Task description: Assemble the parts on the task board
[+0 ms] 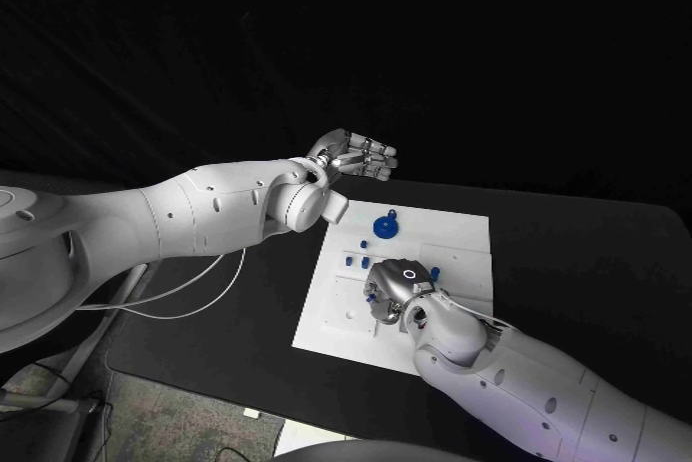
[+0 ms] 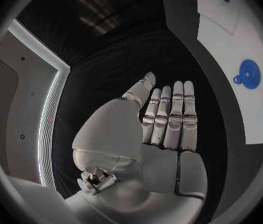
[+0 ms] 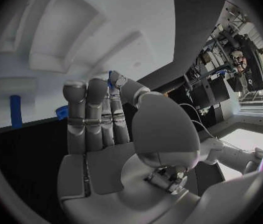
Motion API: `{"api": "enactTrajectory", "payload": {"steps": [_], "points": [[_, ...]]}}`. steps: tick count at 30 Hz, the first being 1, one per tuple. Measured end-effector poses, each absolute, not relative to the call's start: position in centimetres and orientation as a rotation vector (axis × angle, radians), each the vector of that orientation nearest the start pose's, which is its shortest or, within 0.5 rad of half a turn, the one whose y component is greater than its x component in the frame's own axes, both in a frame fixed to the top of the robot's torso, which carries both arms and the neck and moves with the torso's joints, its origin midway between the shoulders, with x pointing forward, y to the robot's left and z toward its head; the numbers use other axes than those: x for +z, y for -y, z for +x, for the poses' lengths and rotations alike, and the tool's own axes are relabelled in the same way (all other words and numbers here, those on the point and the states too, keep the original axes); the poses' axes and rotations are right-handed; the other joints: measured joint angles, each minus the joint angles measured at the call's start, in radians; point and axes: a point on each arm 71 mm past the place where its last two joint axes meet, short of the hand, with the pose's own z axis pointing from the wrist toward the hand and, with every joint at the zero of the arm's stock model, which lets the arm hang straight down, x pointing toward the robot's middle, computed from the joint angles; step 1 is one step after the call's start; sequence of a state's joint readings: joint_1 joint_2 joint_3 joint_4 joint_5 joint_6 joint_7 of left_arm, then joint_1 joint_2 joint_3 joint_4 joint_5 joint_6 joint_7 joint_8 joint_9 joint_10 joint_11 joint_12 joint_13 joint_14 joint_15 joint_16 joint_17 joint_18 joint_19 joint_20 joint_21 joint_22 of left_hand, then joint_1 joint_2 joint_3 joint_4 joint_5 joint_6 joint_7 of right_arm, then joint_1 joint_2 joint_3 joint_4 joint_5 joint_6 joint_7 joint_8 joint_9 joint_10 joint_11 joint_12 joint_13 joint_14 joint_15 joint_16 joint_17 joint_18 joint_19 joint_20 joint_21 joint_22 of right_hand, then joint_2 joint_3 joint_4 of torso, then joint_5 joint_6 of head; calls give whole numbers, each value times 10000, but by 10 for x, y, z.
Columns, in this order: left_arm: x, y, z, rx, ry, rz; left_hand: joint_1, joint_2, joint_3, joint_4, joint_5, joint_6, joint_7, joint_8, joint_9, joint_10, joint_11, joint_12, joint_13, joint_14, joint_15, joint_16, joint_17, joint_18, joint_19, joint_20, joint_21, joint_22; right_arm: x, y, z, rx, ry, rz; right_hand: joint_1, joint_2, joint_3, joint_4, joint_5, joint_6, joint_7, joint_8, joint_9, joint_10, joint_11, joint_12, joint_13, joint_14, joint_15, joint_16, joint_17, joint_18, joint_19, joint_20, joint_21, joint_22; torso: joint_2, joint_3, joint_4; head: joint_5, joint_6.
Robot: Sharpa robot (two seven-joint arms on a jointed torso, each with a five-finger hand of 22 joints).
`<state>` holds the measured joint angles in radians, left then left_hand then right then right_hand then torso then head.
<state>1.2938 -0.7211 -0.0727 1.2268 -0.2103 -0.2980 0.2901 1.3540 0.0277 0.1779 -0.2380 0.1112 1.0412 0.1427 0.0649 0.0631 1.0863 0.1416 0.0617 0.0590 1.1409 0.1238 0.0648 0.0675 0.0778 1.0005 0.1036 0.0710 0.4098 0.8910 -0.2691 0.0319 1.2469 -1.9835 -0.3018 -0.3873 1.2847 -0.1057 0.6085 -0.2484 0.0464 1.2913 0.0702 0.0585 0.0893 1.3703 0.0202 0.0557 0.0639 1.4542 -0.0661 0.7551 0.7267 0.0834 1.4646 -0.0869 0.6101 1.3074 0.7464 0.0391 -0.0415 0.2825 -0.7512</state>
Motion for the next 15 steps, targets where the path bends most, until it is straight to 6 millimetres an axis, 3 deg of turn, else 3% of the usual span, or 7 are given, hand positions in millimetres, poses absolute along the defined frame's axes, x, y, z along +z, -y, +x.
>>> {"api": "enactTrajectory", "payload": {"steps": [15], "points": [[-160, -236, 553, -12898, -14517, -9078, 0, 0, 0, 0, 0, 0, 0, 0, 0, -35, 35, 0, 0, 1, -1, 0, 0, -1, 0, 0, 0, -1, -297, -19, 430, 5693, -16535, -4279, -11, -11, -2, -1, -2, 14, 28, -10, 7, 0, 1, 21, 12, 1, 1, 0, 20, 0, 0, 0, 74, 0, 0, 5, 1, -22, -2]]}}
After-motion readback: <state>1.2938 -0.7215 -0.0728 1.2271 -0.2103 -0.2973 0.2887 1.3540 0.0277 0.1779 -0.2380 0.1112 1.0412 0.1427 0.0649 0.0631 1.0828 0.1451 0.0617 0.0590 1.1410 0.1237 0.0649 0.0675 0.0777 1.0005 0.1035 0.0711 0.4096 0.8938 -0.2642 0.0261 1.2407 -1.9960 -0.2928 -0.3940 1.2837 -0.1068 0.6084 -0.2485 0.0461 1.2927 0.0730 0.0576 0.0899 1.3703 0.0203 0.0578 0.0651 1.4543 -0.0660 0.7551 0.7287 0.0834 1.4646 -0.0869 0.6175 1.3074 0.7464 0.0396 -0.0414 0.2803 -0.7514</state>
